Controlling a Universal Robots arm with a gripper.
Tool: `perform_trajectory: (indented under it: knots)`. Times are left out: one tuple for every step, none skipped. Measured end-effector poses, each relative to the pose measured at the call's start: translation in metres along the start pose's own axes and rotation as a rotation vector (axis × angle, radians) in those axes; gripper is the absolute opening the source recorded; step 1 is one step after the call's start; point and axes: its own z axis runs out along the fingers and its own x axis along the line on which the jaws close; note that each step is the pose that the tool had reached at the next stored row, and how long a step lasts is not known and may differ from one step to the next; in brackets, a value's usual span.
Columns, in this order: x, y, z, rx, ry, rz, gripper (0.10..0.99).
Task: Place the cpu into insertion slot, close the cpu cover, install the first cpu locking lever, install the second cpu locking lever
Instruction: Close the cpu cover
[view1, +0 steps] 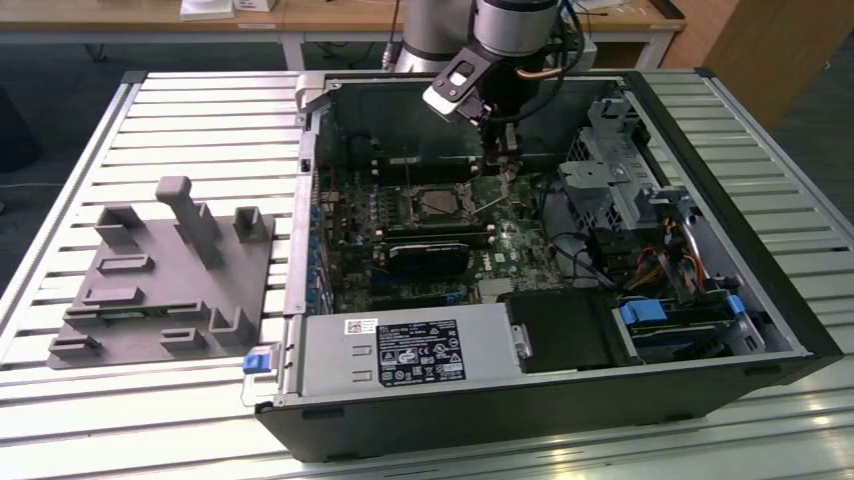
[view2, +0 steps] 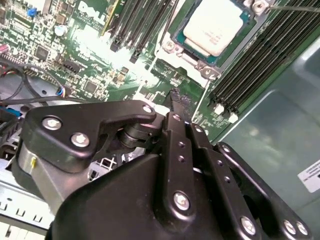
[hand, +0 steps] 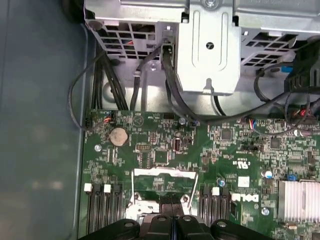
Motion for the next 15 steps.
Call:
perform_trajectory:
  knots:
    - [0.0000,0.0008,0.0002,0.000,0.0000,0.000,0.106]
    - [0.0000,0.0017,0.0003,0.000,-0.0001,0.000,0.106]
    - [0.0001,0.0026,0.0004,0.000,-0.0003,0.000,0.106]
    - [0.0001,0.0036,0.0006,0.000,-0.0005,0.000,0.106]
    - [0.0002,0.0046,0.0007,0.000,-0.0008,0.000,0.106]
    - [0.0002,0.0055,0.0008,0.000,-0.0008,0.000,0.106]
    - [0.0002,0.0064,0.0009,0.000,-0.0008,0.000,0.106]
    - [0.0002,0.0074,0.0010,0.000,-0.0009,0.000,0.106]
    - [0.0002,0.0084,0.0011,0.000,-0.0009,0.000,0.106]
    - [0.0002,0.0093,0.0012,0.000,-0.0009,0.000,0.106]
    - [0.0002,0.0102,0.0013,0.000,-0.0008,0.000,0.106]
    - [0.0002,0.0111,0.0014,0.000,-0.0008,0.000,0.106]
    - [0.0002,0.0119,0.0015,0.000,-0.0009,0.000,0.106]
    - [0.0002,0.0126,0.0016,0.000,-0.0008,0.000,0.106]
    - [0.0002,0.0134,0.0016,0.000,-0.0009,0.000,0.106]
